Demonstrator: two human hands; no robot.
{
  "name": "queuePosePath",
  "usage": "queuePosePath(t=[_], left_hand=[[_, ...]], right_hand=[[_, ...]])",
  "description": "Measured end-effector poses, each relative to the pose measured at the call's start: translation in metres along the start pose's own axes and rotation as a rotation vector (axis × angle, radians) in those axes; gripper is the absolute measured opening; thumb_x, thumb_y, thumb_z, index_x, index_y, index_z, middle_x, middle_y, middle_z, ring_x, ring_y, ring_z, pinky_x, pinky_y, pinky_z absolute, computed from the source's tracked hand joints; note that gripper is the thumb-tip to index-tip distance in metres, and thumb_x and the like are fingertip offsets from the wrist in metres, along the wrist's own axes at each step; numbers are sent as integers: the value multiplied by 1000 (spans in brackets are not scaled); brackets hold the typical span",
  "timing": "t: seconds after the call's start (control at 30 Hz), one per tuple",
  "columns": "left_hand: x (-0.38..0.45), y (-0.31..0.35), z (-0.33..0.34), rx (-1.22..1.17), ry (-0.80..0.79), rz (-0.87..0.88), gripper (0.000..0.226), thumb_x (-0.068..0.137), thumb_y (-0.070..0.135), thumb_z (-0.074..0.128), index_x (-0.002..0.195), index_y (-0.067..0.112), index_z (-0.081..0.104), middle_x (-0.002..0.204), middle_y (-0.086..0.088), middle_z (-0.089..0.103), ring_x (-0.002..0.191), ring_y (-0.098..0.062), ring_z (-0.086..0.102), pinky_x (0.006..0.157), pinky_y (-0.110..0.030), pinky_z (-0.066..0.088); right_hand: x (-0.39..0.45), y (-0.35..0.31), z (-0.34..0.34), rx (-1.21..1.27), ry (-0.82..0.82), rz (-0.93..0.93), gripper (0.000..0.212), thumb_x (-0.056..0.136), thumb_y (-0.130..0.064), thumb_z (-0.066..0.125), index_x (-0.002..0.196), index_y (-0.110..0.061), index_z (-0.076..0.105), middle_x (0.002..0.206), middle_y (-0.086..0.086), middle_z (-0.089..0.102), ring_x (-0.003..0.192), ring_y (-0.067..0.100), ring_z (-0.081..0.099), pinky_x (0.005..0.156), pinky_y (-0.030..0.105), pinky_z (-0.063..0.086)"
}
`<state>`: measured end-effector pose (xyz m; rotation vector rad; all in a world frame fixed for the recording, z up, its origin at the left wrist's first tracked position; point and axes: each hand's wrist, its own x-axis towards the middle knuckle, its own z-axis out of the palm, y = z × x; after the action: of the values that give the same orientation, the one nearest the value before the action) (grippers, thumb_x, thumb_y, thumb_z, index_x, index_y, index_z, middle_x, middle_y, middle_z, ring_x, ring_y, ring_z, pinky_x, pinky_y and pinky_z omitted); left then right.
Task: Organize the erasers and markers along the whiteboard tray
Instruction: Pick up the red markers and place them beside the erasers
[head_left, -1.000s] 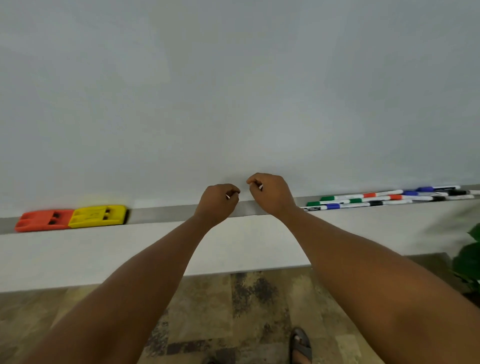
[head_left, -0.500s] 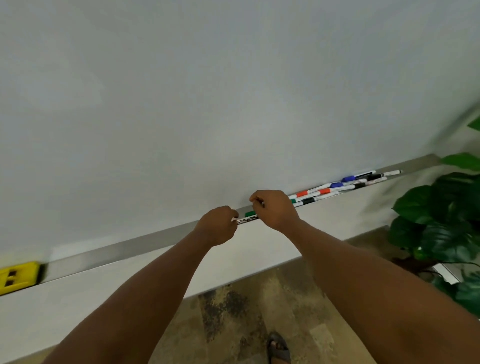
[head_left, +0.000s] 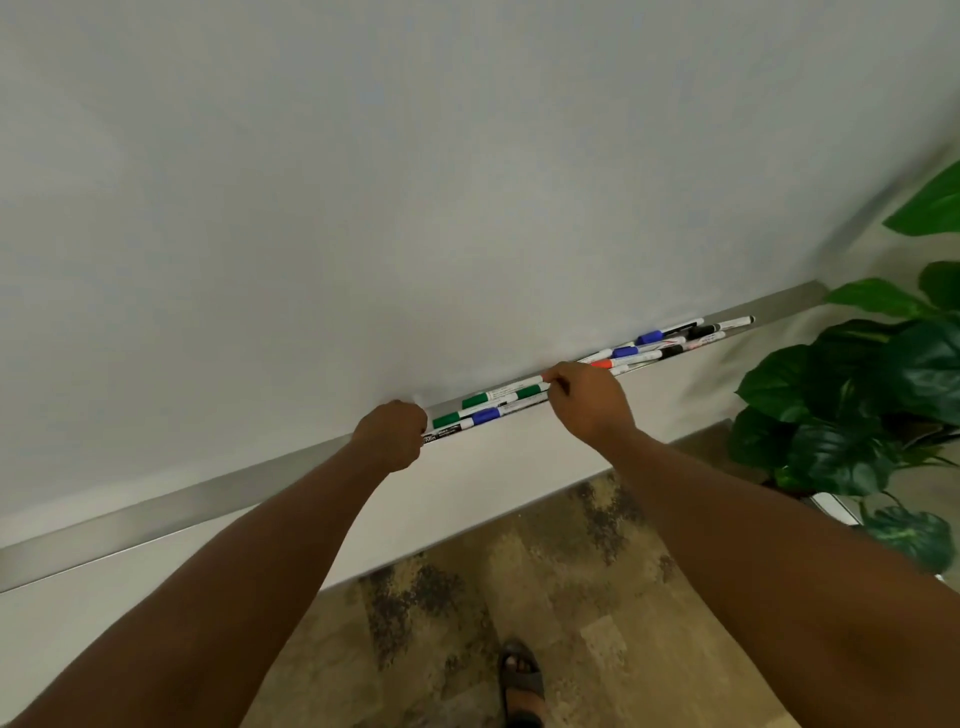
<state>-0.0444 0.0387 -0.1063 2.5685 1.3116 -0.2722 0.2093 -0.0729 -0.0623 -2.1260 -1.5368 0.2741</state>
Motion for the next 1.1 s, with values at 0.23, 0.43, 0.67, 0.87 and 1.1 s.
queuePosePath(t=[0.23,0.43,0.67,0.87,1.1], left_hand=[[4,0,0,17,-20,33,22,94,23,52,110,17,65,109,-9,56,100,-26,55,85,-38,49],[-7,-2,0,-35,97,8,18,91,25,54,106,17,58,105,-3,53,101,-23,52,81,-39,50],[2,19,-19,-50,133,64,23,89,39,56,103,21,59,98,-1,61,88,-20,57,70,-36,52],[38,82,-30,-9,157,271,28,95,30,49,116,16,58,105,-7,57,97,-24,55,75,-36,48],[84,155,-38,-38,189,291,25,93,21,49,115,14,58,105,-8,57,94,-27,57,75,-40,48]], right_hand=[[15,25,-12,-36,36,44,18,90,-13,52,96,-11,69,83,9,69,73,25,62,65,35,53],[22,46,-10,-3,36,94,20,91,-15,53,104,-13,69,85,8,71,70,20,60,66,31,51],[26,79,-13,-33,66,188,21,93,-17,50,105,-14,67,89,8,71,75,23,62,68,32,53],[31,101,-18,-90,85,259,27,95,-18,50,117,-17,64,104,8,69,89,25,64,78,34,54],[44,139,-29,-239,51,203,29,92,-16,53,117,-19,65,107,7,67,94,25,62,80,35,54]])
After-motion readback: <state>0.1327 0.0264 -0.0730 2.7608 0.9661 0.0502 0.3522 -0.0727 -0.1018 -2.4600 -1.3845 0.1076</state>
